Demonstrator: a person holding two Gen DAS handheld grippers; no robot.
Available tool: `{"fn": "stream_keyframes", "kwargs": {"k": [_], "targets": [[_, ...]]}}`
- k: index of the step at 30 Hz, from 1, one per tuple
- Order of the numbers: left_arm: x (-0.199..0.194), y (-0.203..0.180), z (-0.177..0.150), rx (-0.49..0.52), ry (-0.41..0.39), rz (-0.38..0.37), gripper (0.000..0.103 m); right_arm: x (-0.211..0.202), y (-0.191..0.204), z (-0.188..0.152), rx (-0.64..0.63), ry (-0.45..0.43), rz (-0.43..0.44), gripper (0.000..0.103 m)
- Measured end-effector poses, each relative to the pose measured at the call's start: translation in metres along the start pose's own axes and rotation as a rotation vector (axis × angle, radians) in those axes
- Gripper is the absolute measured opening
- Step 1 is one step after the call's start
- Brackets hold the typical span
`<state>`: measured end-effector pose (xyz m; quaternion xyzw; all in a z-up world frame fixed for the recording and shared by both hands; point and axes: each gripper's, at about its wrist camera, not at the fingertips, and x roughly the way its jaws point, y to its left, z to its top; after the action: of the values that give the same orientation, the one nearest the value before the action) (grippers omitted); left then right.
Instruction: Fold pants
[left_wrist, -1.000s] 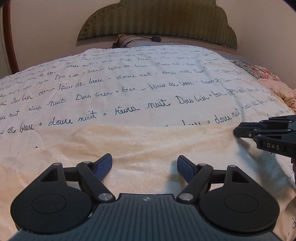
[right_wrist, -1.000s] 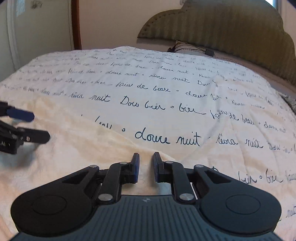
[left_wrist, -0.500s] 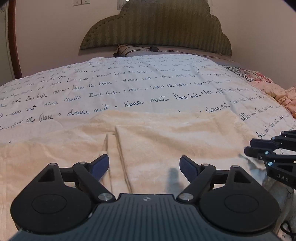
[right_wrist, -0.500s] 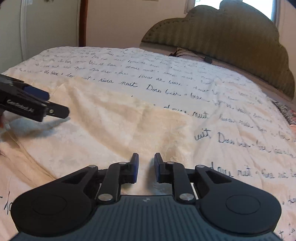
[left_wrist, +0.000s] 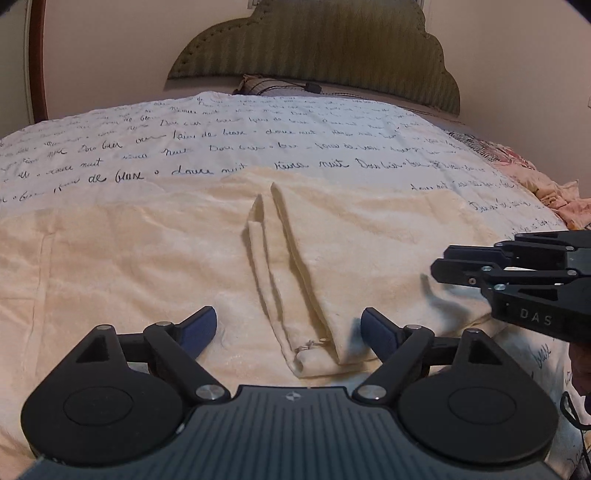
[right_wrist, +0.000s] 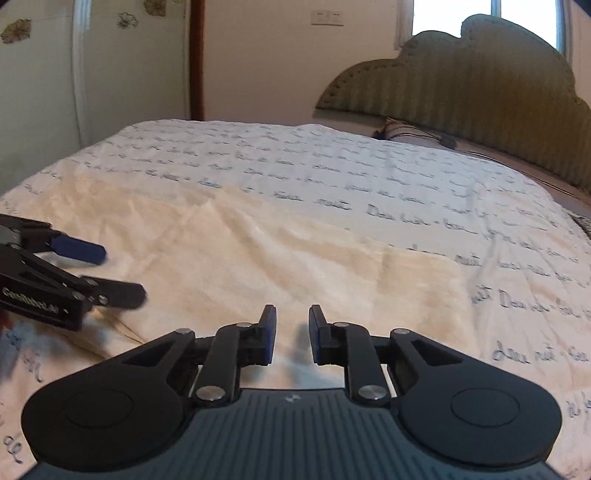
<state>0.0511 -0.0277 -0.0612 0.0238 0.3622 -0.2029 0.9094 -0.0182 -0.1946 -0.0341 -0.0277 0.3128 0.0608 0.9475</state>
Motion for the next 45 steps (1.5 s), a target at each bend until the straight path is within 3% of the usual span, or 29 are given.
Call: {"fn": "stream_keyframes", "kwargs": {"k": [3, 5, 9, 11, 14, 16, 19, 23, 26, 32, 39, 40, 42, 43, 45], "targets": [[-0.009, 0.001, -0.003, 0.012, -0.011, -0.001, 0.086, 0.02, 0.025, -0.001, -0.082, 0.066, 0.014, 0.018], [-0.018, 0.008, -0.005, -0.01, -0.033, 0.005, 0.086, 0.023, 0.042, -0.002, -0.154, 0.072, -0.047, 0.018], [-0.031, 0.03, -0.006, -0.081, -0.052, 0.01, 0.086, 0.016, 0.05, 0.011, -0.077, 0.016, 0.01, 0.02], [-0.035, 0.04, -0.008, -0.087, -0.049, 0.036, 0.086, 0.022, 0.057, 0.012, -0.084, 0.041, 0.042, 0.028], [-0.039, 0.055, -0.012, -0.092, -0.028, 0.065, 0.086, 0.031, 0.076, 0.005, -0.185, 0.074, -0.035, 0.029], [-0.047, 0.065, -0.015, -0.119, -0.044, 0.065, 0.087, 0.025, 0.08, 0.008, -0.173, 0.049, -0.064, 0.029], [-0.051, 0.079, -0.015, -0.154, -0.051, 0.072, 0.088, 0.012, 0.091, 0.018, -0.16, -0.02, -0.023, 0.029], [-0.055, 0.081, -0.018, -0.115, -0.046, 0.085, 0.087, 0.026, 0.105, 0.014, -0.196, 0.038, 0.008, 0.031], [-0.065, 0.087, -0.018, -0.119, -0.084, 0.095, 0.088, 0.019, 0.109, 0.019, -0.179, 0.007, -0.024, 0.031], [-0.072, 0.124, -0.016, -0.2, -0.11, 0.237, 0.09, 0.008, 0.138, 0.032, -0.216, -0.07, 0.039, 0.031], [-0.086, 0.148, -0.02, -0.22, -0.114, 0.347, 0.091, 0.021, 0.175, 0.029, -0.269, -0.058, 0.122, 0.032], [-0.086, 0.149, -0.02, -0.215, -0.111, 0.354, 0.091, 0.022, 0.176, 0.028, -0.267, -0.057, 0.126, 0.033], [-0.086, 0.15, -0.021, -0.214, -0.107, 0.358, 0.091, 0.023, 0.177, 0.028, -0.253, -0.06, 0.126, 0.046], [-0.085, 0.149, -0.021, -0.212, -0.107, 0.36, 0.092, 0.023, 0.176, 0.027, -0.243, -0.062, 0.123, 0.058], [-0.084, 0.147, -0.021, -0.203, -0.107, 0.368, 0.093, 0.022, 0.173, 0.025, -0.229, -0.07, 0.108, 0.067]]}}
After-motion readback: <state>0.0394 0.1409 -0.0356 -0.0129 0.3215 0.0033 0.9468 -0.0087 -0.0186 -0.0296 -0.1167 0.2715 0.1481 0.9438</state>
